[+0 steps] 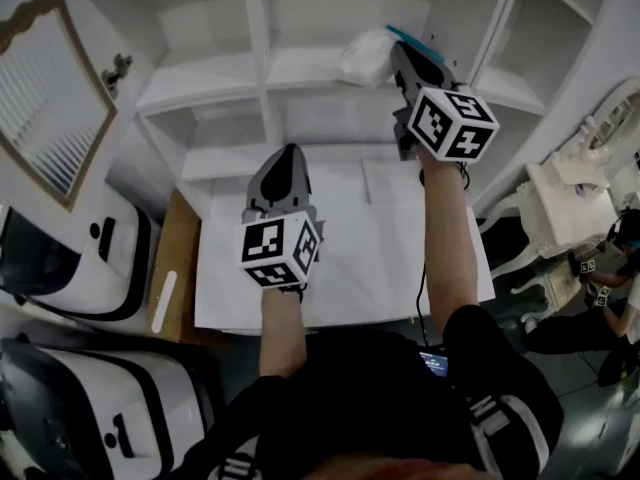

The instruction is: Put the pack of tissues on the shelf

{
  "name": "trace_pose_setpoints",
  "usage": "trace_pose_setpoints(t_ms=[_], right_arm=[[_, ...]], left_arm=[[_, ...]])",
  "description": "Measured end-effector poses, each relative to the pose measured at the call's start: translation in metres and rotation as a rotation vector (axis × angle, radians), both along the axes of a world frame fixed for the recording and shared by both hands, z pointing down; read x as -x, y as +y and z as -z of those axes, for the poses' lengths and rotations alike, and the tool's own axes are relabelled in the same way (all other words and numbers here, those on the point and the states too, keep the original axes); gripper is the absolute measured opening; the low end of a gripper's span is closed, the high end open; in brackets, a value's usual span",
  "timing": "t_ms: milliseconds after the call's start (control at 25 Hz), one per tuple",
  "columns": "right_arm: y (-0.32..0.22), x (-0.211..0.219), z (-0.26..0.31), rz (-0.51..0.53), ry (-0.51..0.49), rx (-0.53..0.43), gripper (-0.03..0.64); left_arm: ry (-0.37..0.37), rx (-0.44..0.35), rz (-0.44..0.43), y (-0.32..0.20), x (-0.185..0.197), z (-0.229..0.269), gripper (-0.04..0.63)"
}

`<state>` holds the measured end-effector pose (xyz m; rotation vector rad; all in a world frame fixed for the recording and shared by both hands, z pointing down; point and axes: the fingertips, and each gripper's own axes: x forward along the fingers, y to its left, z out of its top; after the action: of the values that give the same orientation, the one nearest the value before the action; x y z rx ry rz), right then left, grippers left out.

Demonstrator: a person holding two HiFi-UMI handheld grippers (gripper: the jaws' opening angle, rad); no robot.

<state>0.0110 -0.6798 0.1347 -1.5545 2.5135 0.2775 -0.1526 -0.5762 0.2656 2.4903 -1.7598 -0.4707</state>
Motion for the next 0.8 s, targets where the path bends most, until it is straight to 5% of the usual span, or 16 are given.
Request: trace_pose_setpoints(t_ms=[520,640,800], right_arm=[[-0.049,-0.02,-0.047,-0.284,0.313,0.064,0.025],[-0.051,-0.029,-0.049,-0.305,0.322,0.082,0.145],[-0.026,-0.038,-0.042,-0.309,0.273,0.055,0.161]], left_arm=[[0.02,0.008,-0.074,-0.027,-0.024,-0.004,0.01],[0.026,0.011,-0.087,-0.03,-0.029,-0.005,0.011],[0.026,0.021,-0.105,-0.028,-0.035,-0.009,0.011]])
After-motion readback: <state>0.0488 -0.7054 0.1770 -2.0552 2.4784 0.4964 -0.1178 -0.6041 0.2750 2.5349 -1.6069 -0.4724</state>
